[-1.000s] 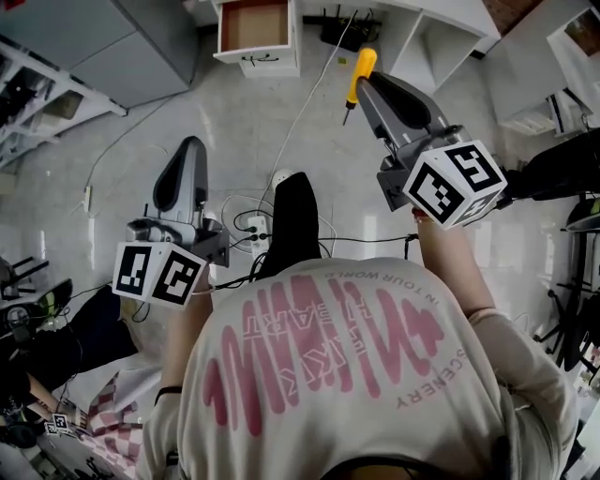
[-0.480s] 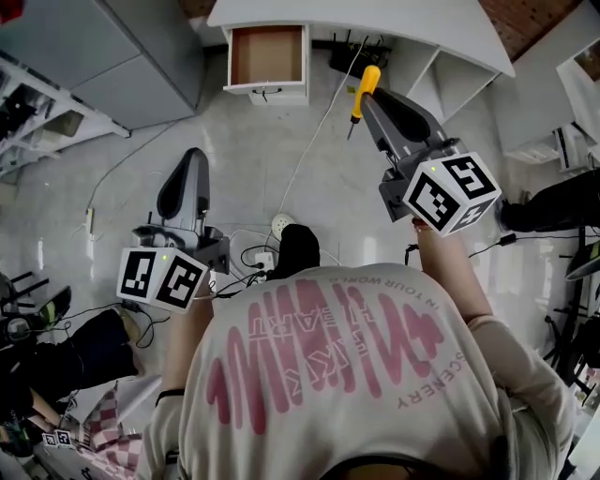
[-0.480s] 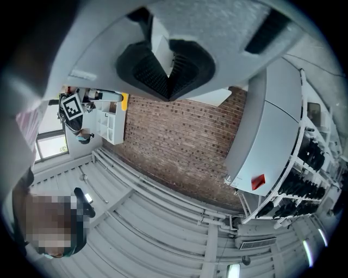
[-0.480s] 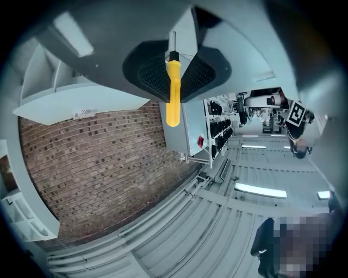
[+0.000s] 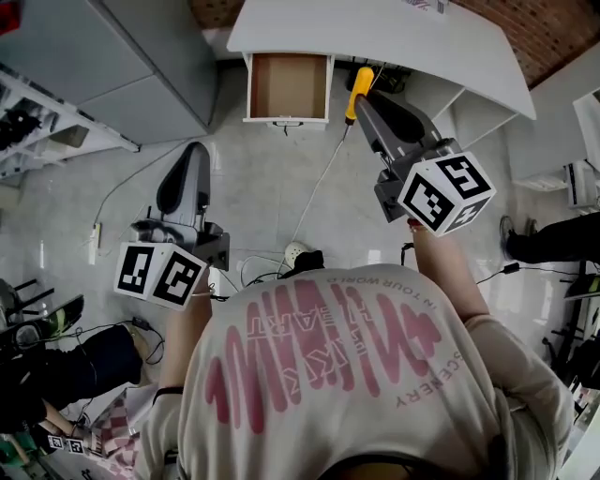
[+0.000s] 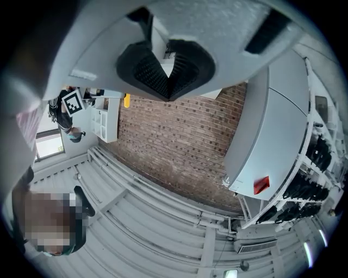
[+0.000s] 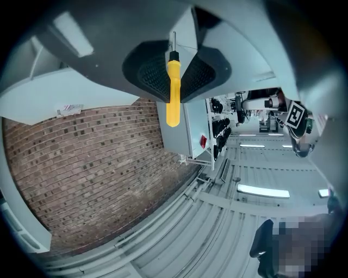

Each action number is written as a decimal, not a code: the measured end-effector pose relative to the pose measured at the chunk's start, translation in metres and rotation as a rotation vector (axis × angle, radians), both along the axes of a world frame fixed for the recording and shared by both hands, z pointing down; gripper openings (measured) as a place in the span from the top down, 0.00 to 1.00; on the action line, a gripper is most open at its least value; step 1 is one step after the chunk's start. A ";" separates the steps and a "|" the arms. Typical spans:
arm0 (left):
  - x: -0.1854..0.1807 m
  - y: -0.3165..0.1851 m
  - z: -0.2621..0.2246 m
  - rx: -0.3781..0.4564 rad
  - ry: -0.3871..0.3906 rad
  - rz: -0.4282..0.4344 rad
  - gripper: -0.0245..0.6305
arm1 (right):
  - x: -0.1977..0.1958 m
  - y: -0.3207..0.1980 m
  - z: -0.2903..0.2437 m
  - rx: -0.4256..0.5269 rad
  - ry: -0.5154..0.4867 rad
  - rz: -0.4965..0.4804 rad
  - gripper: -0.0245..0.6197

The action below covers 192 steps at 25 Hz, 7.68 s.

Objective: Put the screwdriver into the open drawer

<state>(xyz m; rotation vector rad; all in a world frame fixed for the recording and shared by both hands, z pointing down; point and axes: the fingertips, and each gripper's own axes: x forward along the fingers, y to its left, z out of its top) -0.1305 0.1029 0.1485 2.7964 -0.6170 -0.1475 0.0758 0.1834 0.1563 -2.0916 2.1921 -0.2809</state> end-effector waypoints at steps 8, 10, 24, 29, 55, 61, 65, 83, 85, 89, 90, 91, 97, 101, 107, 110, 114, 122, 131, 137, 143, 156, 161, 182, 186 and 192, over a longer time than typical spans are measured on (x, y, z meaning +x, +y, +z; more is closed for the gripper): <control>0.022 -0.065 0.004 -0.017 0.001 0.010 0.96 | 0.017 -0.069 0.003 -0.012 -0.001 -0.006 0.85; 0.023 -0.077 0.009 -0.032 0.002 0.008 0.96 | 0.018 -0.081 0.008 -0.022 -0.002 -0.008 0.85; 0.021 -0.123 0.040 -0.092 0.010 0.006 0.96 | 0.007 -0.137 0.037 -0.077 -0.001 -0.033 0.85; 0.023 -0.130 0.048 -0.102 0.002 -0.002 0.96 | 0.007 -0.148 0.046 -0.089 -0.002 -0.051 0.85; 0.066 -0.154 0.162 -0.206 -0.138 -0.077 0.96 | 0.038 -0.220 0.181 -0.319 0.002 -0.144 0.85; 0.083 -0.201 0.190 -0.196 -0.187 -0.120 0.96 | 0.054 -0.281 0.234 -0.410 0.111 -0.243 0.85; 0.096 -0.232 0.215 -0.236 -0.219 -0.193 0.96 | 0.064 -0.316 0.274 -0.483 0.181 -0.348 0.85; 0.111 -0.306 0.287 -0.390 -0.262 -0.487 0.96 | 0.085 -0.410 0.495 -0.832 0.290 -0.651 0.86; 0.113 -0.310 0.298 -0.403 -0.268 -0.508 0.96 | 0.091 -0.416 0.522 -0.875 0.302 -0.658 0.86; 0.118 -0.311 0.313 -0.430 -0.277 -0.542 0.96 | 0.100 -0.421 0.560 -0.940 0.300 -0.660 0.86; 0.117 -0.311 0.314 -0.440 -0.279 -0.548 0.96 | 0.100 -0.421 0.566 -0.954 0.300 -0.658 0.86; 0.116 -0.310 0.314 -0.451 -0.279 -0.553 0.96 | 0.101 -0.421 0.570 -0.969 0.300 -0.655 0.86; 0.108 -0.309 0.323 -0.495 -0.292 -0.578 0.96 | 0.107 -0.418 0.599 -1.053 0.303 -0.619 0.86; 0.104 -0.304 0.330 -0.519 -0.301 -0.594 0.96 | 0.110 -0.410 0.617 -1.103 0.298 -0.611 0.86; 0.099 -0.306 0.338 -0.539 -0.311 -0.605 0.96 | 0.113 -0.402 0.638 -1.169 0.297 -0.608 0.86; 0.095 -0.309 0.341 -0.550 -0.309 -0.621 0.96 | 0.112 -0.400 0.641 -1.182 0.306 -0.620 0.86; 0.086 -0.312 0.343 -0.564 -0.305 -0.656 0.96 | 0.113 -0.399 0.649 -1.196 0.311 -0.630 0.86; 0.079 -0.316 0.360 -0.580 -0.304 -0.675 0.96 | 0.112 -0.397 0.662 -1.240 0.341 -0.649 0.86; 0.064 -0.324 0.362 -0.593 -0.291 -0.677 0.96 | 0.096 -0.396 0.662 -1.230 0.396 -0.685 0.86; 0.071 -0.316 0.370 -0.600 -0.280 -0.675 0.96 | 0.097 -0.392 0.667 -1.226 0.390 -0.648 0.85; 0.068 -0.311 0.369 -0.605 -0.282 -0.687 0.96 | 0.098 -0.389 0.670 -1.211 0.388 -0.621 0.85; 0.062 -0.307 0.362 -0.604 -0.276 -0.705 0.96 | 0.100 -0.395 0.668 -1.250 0.359 -0.622 0.75; 0.058 -0.302 0.363 -0.612 -0.276 -0.707 0.96 | 0.096 -0.393 0.669 -1.255 0.393 -0.634 0.77; 0.022 -0.240 0.368 -0.605 -0.223 -0.737 0.96 | 0.098 -0.369 0.668 -1.276 0.447 -0.557 0.78; 0.002 -0.225 0.357 -0.585 -0.205 -0.762 0.96 | 0.093 -0.370 0.651 -1.255 0.418 -0.507 0.77; -0.021 -0.203 0.319 -0.521 -0.156 -0.773 0.96 | 0.086 -0.359 0.599 -1.192 0.482 -0.497 0.79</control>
